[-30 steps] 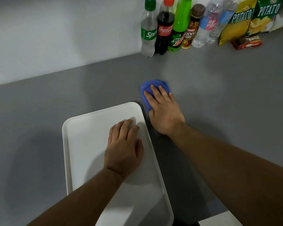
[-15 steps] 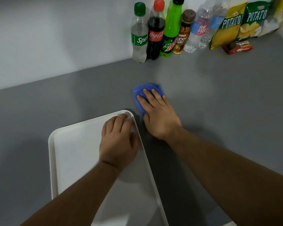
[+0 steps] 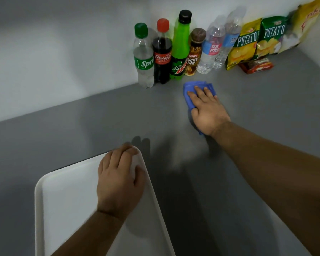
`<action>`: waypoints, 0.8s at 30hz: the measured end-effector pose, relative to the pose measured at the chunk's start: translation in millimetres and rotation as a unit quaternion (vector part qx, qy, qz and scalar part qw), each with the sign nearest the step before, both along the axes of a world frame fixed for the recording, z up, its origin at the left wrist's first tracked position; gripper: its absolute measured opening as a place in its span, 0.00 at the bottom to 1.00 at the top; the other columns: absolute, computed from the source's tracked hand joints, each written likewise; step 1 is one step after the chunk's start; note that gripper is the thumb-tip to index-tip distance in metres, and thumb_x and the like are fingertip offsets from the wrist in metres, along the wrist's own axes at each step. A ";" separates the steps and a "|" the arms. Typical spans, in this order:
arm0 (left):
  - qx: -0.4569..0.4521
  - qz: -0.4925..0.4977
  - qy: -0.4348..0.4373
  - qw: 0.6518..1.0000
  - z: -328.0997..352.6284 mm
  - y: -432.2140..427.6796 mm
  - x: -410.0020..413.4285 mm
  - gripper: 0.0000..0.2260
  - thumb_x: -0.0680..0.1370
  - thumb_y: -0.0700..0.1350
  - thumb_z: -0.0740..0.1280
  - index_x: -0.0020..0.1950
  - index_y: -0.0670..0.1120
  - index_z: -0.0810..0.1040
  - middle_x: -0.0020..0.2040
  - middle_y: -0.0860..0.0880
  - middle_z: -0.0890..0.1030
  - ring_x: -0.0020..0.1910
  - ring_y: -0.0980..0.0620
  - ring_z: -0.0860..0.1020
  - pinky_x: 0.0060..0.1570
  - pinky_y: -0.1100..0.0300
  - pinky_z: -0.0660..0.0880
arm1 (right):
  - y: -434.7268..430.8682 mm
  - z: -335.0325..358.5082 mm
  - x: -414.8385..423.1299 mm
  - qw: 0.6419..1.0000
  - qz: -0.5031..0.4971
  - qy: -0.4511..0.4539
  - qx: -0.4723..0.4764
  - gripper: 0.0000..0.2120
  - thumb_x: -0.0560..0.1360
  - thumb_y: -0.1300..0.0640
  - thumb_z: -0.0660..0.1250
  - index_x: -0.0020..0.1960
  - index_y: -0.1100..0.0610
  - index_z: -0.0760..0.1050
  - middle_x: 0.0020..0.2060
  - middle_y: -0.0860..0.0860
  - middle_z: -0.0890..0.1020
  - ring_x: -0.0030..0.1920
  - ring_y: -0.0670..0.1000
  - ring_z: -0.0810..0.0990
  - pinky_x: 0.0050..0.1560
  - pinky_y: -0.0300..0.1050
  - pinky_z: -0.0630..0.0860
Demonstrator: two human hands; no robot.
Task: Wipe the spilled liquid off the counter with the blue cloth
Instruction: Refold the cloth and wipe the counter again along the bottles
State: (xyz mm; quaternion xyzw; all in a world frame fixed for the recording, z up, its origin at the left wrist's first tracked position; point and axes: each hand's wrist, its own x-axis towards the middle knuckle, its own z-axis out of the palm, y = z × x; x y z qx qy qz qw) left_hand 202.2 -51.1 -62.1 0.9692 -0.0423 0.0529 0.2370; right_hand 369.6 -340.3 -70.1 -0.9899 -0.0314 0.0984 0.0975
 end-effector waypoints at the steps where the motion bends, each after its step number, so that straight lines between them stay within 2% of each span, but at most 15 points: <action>1: -0.006 0.005 -0.002 1.000 2.6 -3.6 4.4 0.18 0.78 0.49 0.64 0.65 0.43 0.79 0.66 0.44 0.80 0.64 0.40 0.77 0.66 0.40 0.75 | 5.9 0.6 0.1 1.000 0.000 -0.005 0.005 0.29 0.84 0.50 0.52 0.84 0.48 0.51 0.85 0.49 0.49 0.84 0.56 0.46 0.82 0.57 0.45; 6: -0.007 -0.011 0.001 1.000 8.1 -33.1 29.7 0.18 0.75 0.40 0.72 0.65 0.43 0.80 0.65 0.44 0.80 0.63 0.41 0.77 0.64 0.42 0.75 | 55.2 -1.9 -10.5 0.991 0.129 -0.045 0.009 0.29 0.82 0.46 0.51 0.83 0.45 0.56 0.83 0.49 0.57 0.83 0.56 0.52 0.81 0.61 0.51; 8: 0.000 -0.022 0.004 1.000 8.4 -45.6 38.2 0.18 0.74 0.38 0.72 0.64 0.43 0.80 0.64 0.44 0.80 0.62 0.41 0.77 0.63 0.43 0.75 | 59.5 -7.0 -12.3 0.987 0.147 -0.069 0.012 0.27 0.84 0.44 0.52 0.82 0.45 0.58 0.83 0.50 0.59 0.82 0.56 0.54 0.80 0.61 0.52; 16: 0.006 -0.034 0.037 0.999 5.6 -93.6 53.2 0.18 0.75 0.39 0.72 0.64 0.43 0.81 0.66 0.43 0.80 0.64 0.39 0.77 0.63 0.38 0.75 | -30.6 -12.2 19.2 0.994 0.077 -0.068 0.032 0.28 0.84 0.49 0.52 0.84 0.47 0.56 0.84 0.50 0.56 0.83 0.56 0.52 0.82 0.59 0.50; 19: -0.003 -0.030 0.035 0.999 4.7 -111.8 54.7 0.16 0.76 0.40 0.69 0.64 0.44 0.80 0.65 0.45 0.79 0.64 0.40 0.76 0.63 0.40 0.75 | -63.0 -12.7 26.6 0.996 0.058 -0.065 0.033 0.27 0.85 0.48 0.51 0.84 0.47 0.55 0.84 0.49 0.55 0.83 0.55 0.51 0.82 0.59 0.49; 22: -0.005 -0.042 0.025 0.999 5.9 -135.8 59.2 0.17 0.74 0.43 0.66 0.62 0.44 0.81 0.64 0.45 0.80 0.62 0.41 0.76 0.64 0.42 0.74 | -87.3 -12.4 28.8 0.996 0.054 -0.064 0.031 0.27 0.85 0.48 0.51 0.84 0.47 0.54 0.84 0.49 0.54 0.83 0.55 0.50 0.82 0.59 0.49; 24: -0.011 -0.045 0.014 0.999 5.6 -154.0 64.1 0.17 0.73 0.42 0.66 0.60 0.43 0.81 0.62 0.45 0.80 0.60 0.40 0.77 0.63 0.43 0.75 | -102.0 -12.7 28.2 0.996 0.053 -0.070 0.034 0.27 0.85 0.49 0.51 0.84 0.47 0.54 0.84 0.49 0.55 0.83 0.55 0.50 0.82 0.59 0.49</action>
